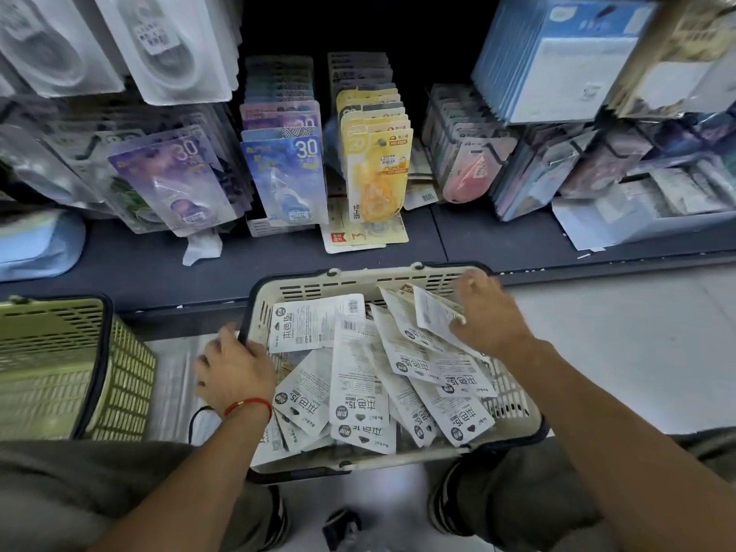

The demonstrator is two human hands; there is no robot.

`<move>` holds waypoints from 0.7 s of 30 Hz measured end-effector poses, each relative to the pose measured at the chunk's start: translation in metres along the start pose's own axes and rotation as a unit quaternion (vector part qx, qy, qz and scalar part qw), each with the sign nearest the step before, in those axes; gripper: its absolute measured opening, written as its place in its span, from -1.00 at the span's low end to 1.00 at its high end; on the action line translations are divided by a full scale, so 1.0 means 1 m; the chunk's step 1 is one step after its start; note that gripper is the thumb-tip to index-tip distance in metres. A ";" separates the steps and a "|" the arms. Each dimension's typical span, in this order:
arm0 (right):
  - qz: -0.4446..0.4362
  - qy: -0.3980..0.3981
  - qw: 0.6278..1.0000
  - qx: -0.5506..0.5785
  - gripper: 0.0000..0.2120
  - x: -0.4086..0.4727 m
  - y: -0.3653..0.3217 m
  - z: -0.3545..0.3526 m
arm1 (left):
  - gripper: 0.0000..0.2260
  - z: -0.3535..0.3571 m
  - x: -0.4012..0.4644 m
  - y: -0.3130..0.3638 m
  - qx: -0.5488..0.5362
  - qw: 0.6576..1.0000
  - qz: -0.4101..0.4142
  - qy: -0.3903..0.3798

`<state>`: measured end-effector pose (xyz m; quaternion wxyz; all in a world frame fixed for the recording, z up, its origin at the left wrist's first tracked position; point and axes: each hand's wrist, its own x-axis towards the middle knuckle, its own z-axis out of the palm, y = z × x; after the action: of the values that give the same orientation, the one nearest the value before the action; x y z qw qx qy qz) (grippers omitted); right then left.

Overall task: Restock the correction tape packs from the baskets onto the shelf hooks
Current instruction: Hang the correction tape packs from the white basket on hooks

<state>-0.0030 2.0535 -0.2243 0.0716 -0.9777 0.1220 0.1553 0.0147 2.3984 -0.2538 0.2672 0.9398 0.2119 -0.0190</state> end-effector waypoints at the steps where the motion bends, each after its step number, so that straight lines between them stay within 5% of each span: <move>1: -0.037 -0.058 0.997 0.042 -0.41 -0.001 -0.006 0.003 | -0.65 -0.005 0.001 0.005 0.000 0.999 0.043 0.016; 3: -0.069 -0.134 0.986 0.071 -0.51 -0.002 -0.011 0.015 | -0.57 -0.014 0.002 0.017 -0.015 0.991 0.128 0.017; 8: -0.085 -0.039 0.985 0.143 -0.87 -0.002 0.010 -0.002 | -0.52 -0.030 -0.010 0.060 -0.113 0.963 0.235 -0.062; 11: -0.079 0.067 0.967 0.233 -0.78 0.002 0.019 -0.054 | -0.56 -0.039 -0.021 0.091 -0.177 0.938 0.273 -0.116; 14: -0.145 -0.007 0.941 0.306 -0.89 -0.003 0.001 -0.105 | -0.48 -0.048 -0.030 0.127 -0.200 0.906 0.319 -0.193; 18: -0.206 -0.046 0.924 0.317 -0.90 -0.004 -0.034 -0.122 | -0.40 -0.057 -0.023 0.155 -0.282 0.847 0.245 -0.379; 21: -0.134 0.070 0.946 0.288 -0.77 0.001 -0.029 -0.100 | -0.56 -0.060 -0.002 0.130 -0.311 0.865 0.159 -0.360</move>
<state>0.0339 2.0636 -0.1273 0.3617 -0.9311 0.0336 0.0338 0.0612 2.3284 -0.1378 0.6028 0.7567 -0.0567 -0.2466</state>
